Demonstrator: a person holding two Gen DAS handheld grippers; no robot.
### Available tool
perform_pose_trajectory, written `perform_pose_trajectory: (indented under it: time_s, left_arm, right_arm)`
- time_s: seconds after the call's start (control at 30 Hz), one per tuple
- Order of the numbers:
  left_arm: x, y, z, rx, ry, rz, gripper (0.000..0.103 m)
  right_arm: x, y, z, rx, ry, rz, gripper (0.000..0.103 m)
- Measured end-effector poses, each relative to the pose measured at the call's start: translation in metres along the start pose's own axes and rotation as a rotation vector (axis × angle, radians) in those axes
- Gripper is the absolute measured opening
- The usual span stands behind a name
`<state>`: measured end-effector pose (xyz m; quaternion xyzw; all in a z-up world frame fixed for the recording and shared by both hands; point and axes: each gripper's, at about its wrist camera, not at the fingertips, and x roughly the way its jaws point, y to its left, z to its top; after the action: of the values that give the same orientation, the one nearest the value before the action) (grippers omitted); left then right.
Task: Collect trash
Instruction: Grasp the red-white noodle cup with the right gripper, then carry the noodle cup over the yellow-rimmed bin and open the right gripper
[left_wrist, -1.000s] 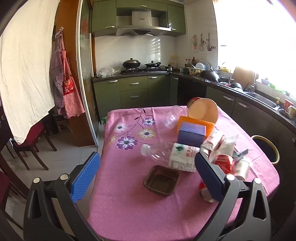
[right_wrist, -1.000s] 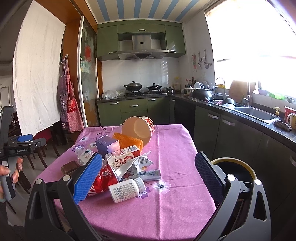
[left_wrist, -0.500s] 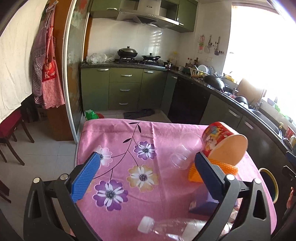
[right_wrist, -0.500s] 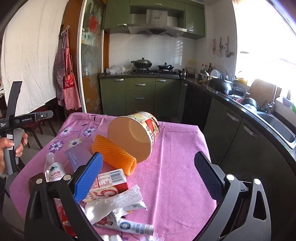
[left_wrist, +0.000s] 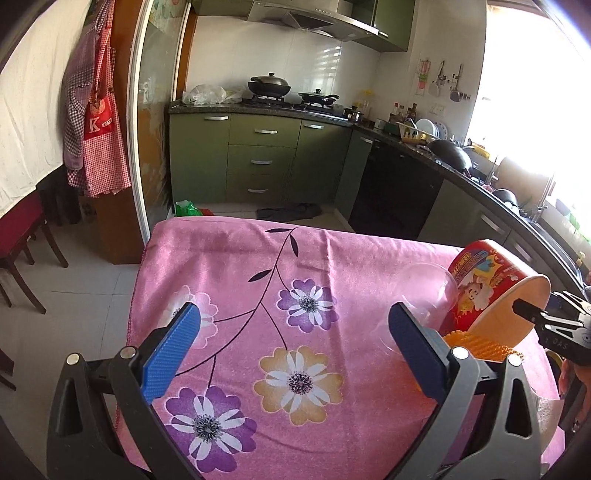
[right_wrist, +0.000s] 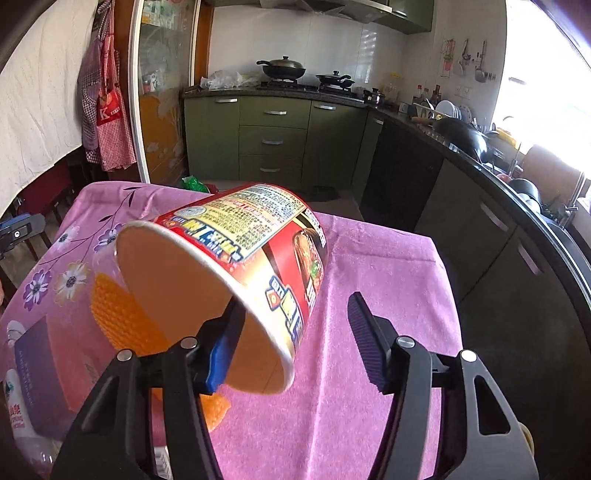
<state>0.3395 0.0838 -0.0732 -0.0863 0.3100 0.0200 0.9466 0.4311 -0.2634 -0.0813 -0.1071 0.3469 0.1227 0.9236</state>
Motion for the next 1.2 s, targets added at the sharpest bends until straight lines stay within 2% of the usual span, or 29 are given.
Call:
perform_pose_trajectory:
  time_s: [0.07,0.1,0.13,0.23,0.57,0.77,0.9,1.07,1.2]
  left_arm:
    - [0.001,-0.001,-0.001,0.011,-0.003,0.006,0.097]
    - [0.002,-0.002,-0.002,0.017,-0.001,0.011,0.097]
    - [0.002,-0.003,-0.003,0.020,0.001,0.012,0.097]
    - [0.004,-0.005,-0.003,0.030,0.010,0.012,0.097]
    - [0.001,-0.008,-0.004,0.036,-0.005,0.007,0.097]
    - [-0.001,-0.010,-0.006,0.053,-0.012,0.007,0.097]
    - [-0.004,-0.013,-0.007,0.057,-0.016,-0.009,0.097]
    - [-0.007,-0.020,-0.008,0.079,-0.020,-0.021,0.097]
    - [-0.010,-0.027,-0.008,0.107,-0.036,-0.010,0.097]
  right_arm:
    - [0.013,0.001,0.004,0.002,0.014,-0.009,0.043]
    - [0.019,-0.001,0.007,0.006,0.016,-0.015,0.035]
    - [0.022,-0.003,0.009,0.011,0.014,-0.022,0.022]
    - [0.029,-0.013,0.013,0.039,0.004,-0.036,0.007]
    - [0.032,-0.058,0.036,0.116,-0.017,-0.083,0.006]
    - [-0.008,-0.121,0.046,0.212,0.020,-0.057,0.006]
    - [-0.051,-0.186,0.026,0.287,0.155,-0.044,0.006]
    - [-0.105,-0.274,-0.030,0.397,0.361,-0.085,0.006]
    - [-0.125,-0.326,-0.088,0.473,0.541,-0.099,0.007]
